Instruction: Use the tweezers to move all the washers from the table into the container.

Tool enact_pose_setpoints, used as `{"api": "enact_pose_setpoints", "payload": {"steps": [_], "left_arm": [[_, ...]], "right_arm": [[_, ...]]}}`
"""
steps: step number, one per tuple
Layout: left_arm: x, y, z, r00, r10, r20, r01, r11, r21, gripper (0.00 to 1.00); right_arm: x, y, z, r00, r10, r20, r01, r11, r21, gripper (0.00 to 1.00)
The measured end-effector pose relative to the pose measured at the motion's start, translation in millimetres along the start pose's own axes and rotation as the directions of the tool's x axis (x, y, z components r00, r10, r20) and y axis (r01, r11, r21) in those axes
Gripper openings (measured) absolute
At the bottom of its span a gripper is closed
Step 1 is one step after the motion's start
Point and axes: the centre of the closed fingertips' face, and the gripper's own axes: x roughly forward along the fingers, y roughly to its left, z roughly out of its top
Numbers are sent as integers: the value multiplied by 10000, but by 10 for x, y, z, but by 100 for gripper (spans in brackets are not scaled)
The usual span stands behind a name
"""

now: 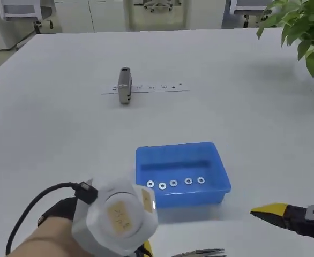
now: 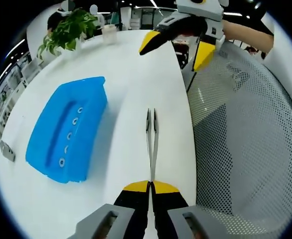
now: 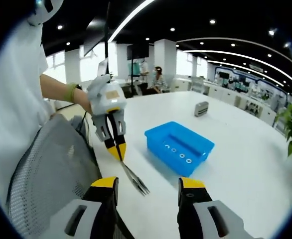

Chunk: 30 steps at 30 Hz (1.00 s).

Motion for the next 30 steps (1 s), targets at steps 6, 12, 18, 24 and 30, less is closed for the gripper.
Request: {"api": "enact_pose_setpoints", "payload": {"steps": [6,12,18,24,30], "left_arm": [[10,1,7,9999,56,-163,-53,9998,167,0],[7,-5,22,9998,213,-44,-215,9991,-379,7],[-143,28,64,9925,1064,602,-945,9802,-1741,22],[-541,75,211,9414,2754,1945,-1936,9139,-3569,37],[-1013,151,371,8278,4679,3094,-2745,8190,-5039,50]], "right_arm": [[-267,-78,116,9935,-918,677,876,9942,624,47],[-435,-115,249,9857,-1296,1081,1196,9883,948,53],[-542,-170,331,9830,-1334,1261,1254,9896,699,57],[-596,-280,349,9800,-1384,1430,1322,9899,518,64],[-670,-426,358,9716,-1696,1650,1608,9848,656,73]]}}
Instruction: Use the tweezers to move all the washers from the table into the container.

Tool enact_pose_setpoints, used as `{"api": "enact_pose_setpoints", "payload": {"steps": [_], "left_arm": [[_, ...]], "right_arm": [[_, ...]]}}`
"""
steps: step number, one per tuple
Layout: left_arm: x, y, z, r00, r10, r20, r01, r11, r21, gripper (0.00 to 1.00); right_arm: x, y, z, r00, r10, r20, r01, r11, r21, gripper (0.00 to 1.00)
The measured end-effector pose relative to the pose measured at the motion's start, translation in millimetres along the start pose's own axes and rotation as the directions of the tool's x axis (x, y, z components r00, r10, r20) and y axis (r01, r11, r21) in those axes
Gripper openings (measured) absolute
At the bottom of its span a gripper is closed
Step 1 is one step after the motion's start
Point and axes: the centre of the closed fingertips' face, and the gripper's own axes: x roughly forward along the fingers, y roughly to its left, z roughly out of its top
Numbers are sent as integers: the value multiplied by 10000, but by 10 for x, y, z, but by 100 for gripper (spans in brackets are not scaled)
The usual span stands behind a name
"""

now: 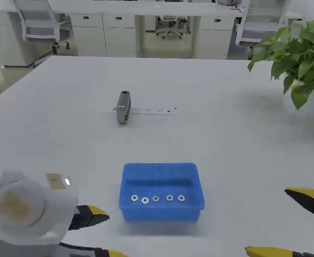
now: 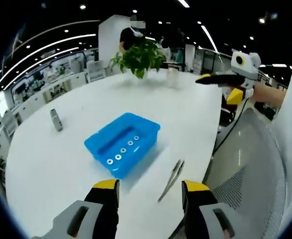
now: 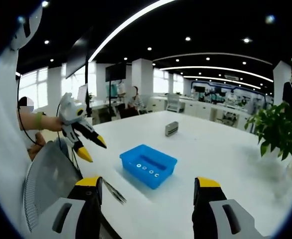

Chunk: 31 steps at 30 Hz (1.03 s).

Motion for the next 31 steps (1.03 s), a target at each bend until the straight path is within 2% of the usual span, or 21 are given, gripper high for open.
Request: {"api": "enact_pose_setpoints", "payload": {"steps": [1,2,3,4,5,6,8,9,11,13,16,18,19,22,23,24,27,31], "left_arm": [[-44,13,55,9994,202,295,-199,9998,-92,53],[-114,30,141,9958,492,773,-470,9985,-293,54],[-163,42,194,9919,708,1055,-668,9969,-414,56],[-232,59,266,9839,1019,1471,-940,9938,-596,59],[-270,64,308,9781,1178,1718,-1074,9918,-687,61],[-329,85,355,9682,1489,2008,-1325,9868,-931,64],[-390,43,453,9530,1495,2633,-1216,9854,-1194,73],[-428,34,501,9400,1621,3003,-1210,9811,-1510,77],[-501,64,557,9131,2093,3499,-1497,9703,-1898,82],[-548,65,581,8934,2357,3824,-1526,9599,-2351,85],[-591,101,537,8809,2796,3818,-1926,9488,-2505,91],[-637,153,537,8582,3246,3978,-2335,9368,-2606,98],[-651,159,534,8526,3386,3980,-2448,9317,-2683,98],[-711,182,585,8193,3646,4426,-2459,9206,-3033,99],[-730,210,581,8106,3813,4445,-2497,9115,-3267,99],[-735,220,579,8074,3890,4436,-2489,9063,-3417,99],[-758,234,596,7967,4009,4522,-2617,9034,-3398,99],[-732,251,591,7987,4115,4391,-2814,9004,-3319,99]], "right_arm": [[-5,-11,5,10000,-26,40,26,10000,42,75],[-20,-45,29,9997,-99,223,94,9997,214,77],[-29,-65,46,9993,-140,360,129,9994,310,78],[-42,-92,59,9987,-206,462,187,9989,421,79],[-49,-106,67,9983,-248,532,224,9987,462,80],[-60,-132,72,9976,-320,614,291,9984,479,82],[-72,-165,79,9964,-477,702,443,9978,499,85],[-82,-202,86,9947,-673,775,636,9968,488,88],[-103,-242,97,9923,-860,889,818,9954,498,93],[-134,-275,123,9893,-1015,1051,964,9940,523,95],[-155,-294,170,9847,-1097,1352,1011,9925,687,98],[-160,-302,192,9822,-1147,1488,1056,9921,681,99],[-161,-314,203,9805,-1208,1553,1118,9916,653,99],[-168,-349,231,9743,-1453,1721,1376,9889,556,99],[-165,-356,245,9722,-1500,1799,1417,9882,583,99],[-159,-351,251,9718,-1504,1816,1411,9880,632,99],[-126,-319,288,9701,-1399,1984,1303,9896,608,99],[-40,-256,260,9774,-1146,1778,1090,9932,412,99]]}}
